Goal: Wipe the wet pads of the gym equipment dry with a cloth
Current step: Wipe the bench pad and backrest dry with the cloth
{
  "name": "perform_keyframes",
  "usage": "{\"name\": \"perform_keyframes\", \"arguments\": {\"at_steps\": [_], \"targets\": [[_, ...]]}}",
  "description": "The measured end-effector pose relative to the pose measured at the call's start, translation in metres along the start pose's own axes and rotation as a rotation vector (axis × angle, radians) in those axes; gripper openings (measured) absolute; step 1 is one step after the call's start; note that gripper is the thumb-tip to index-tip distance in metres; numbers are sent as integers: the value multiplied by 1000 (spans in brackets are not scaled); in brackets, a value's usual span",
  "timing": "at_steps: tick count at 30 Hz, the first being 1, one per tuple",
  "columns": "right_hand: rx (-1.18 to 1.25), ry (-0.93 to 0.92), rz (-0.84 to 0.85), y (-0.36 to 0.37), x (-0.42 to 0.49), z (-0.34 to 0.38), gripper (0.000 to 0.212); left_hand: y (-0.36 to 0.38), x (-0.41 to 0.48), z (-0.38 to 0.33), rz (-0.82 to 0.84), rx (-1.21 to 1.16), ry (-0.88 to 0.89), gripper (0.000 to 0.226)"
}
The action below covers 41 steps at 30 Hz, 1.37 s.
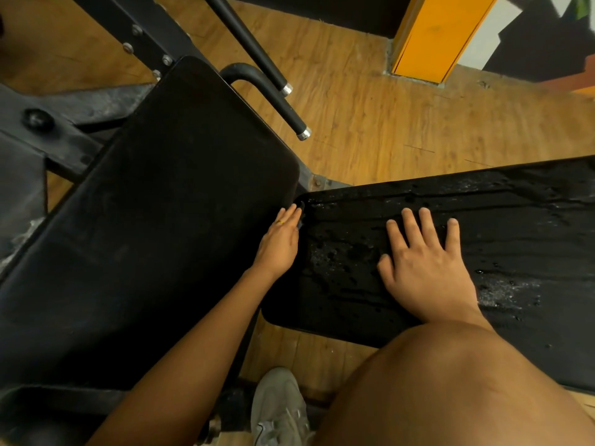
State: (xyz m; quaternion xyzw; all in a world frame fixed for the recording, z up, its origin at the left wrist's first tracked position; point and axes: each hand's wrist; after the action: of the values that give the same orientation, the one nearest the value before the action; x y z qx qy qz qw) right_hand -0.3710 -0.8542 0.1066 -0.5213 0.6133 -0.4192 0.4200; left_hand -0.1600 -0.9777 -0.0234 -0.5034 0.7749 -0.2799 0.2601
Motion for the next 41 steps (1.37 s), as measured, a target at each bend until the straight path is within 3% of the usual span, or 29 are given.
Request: {"name": "perform_keyframes", "arguments": {"at_steps": [9,21,32,36,41], "targets": [[5,1,-9,-1,0,0,72,-15,62,-14,63,-11,-39,51],[8,7,-22,1,1,2,72,-13,-44,11,139,-24,-19,56],[-10,17,10,-1,1,2,75,-9,-20,1,55,-22,-58,52],[-17,31,29,-3,1,2,66,-8,-42,2,60,0,-58,53],[-8,31,8,-3,0,3,71,4,-99,11,23,-84,-44,54]]}}
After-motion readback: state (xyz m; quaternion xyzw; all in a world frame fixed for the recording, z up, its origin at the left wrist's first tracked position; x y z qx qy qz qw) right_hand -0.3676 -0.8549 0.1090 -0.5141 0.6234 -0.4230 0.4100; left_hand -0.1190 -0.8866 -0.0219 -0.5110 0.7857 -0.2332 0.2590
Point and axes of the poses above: each hand's wrist, its own x-axis towards the middle knuckle, its own y-axis out of the palm, z = x × y, and after that the axes turned 2 degrees about x, right-handed
